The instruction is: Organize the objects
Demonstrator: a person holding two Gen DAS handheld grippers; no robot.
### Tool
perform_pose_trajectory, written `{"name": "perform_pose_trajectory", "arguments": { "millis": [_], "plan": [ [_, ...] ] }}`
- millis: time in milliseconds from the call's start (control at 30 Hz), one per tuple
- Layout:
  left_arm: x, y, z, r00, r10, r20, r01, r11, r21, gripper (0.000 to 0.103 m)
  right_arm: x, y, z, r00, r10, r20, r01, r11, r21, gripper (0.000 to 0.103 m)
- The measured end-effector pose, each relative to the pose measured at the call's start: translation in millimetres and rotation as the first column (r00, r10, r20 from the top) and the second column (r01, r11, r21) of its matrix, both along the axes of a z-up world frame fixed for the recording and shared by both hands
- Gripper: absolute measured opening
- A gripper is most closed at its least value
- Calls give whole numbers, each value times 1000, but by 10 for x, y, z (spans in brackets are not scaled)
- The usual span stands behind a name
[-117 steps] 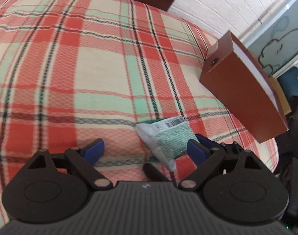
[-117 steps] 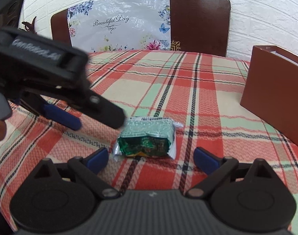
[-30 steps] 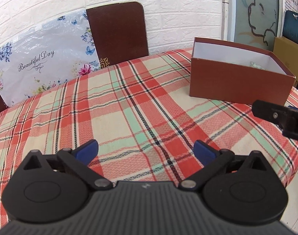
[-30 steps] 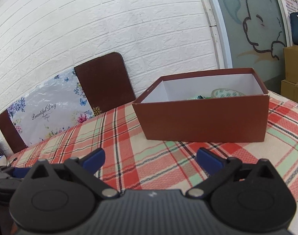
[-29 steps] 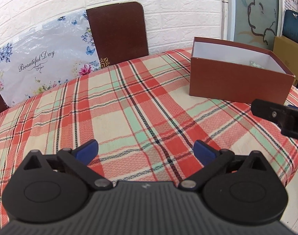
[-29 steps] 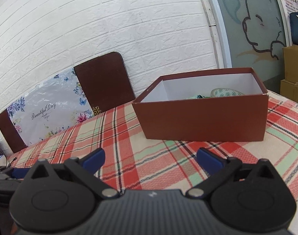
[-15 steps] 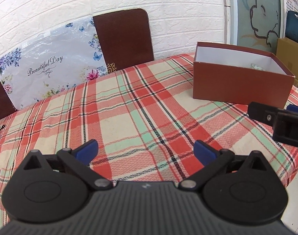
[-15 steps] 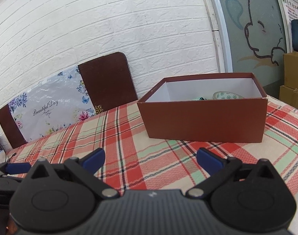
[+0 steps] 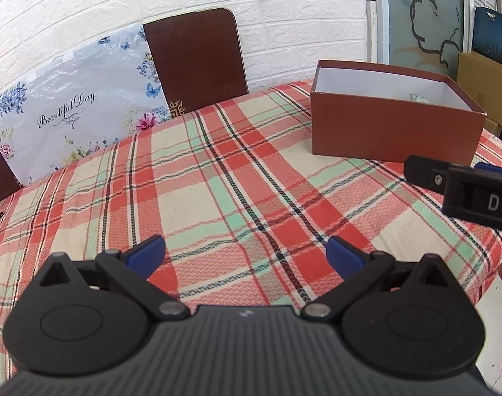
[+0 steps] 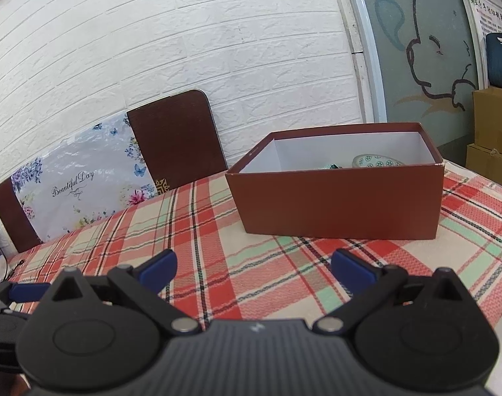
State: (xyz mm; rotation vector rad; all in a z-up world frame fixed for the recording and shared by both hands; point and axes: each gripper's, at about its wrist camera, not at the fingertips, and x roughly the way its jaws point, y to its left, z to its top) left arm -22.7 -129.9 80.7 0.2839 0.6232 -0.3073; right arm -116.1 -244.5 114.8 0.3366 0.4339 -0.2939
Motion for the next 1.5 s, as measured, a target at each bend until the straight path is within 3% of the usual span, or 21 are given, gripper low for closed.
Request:
{"name": "perform_pose_trajectory", "arguments": {
  "millis": [1000,1500],
  "plan": [
    [83,-55,-142,996,-18,-92,19,1000,6,103,65,-89,-199,999,-15,-43,17,999,45,103],
    [193,0,-205,993,-10,-119,7,1000,-28,103,126,-80,-266,998,-8,-65,10,999,36,103]
  ]
}}
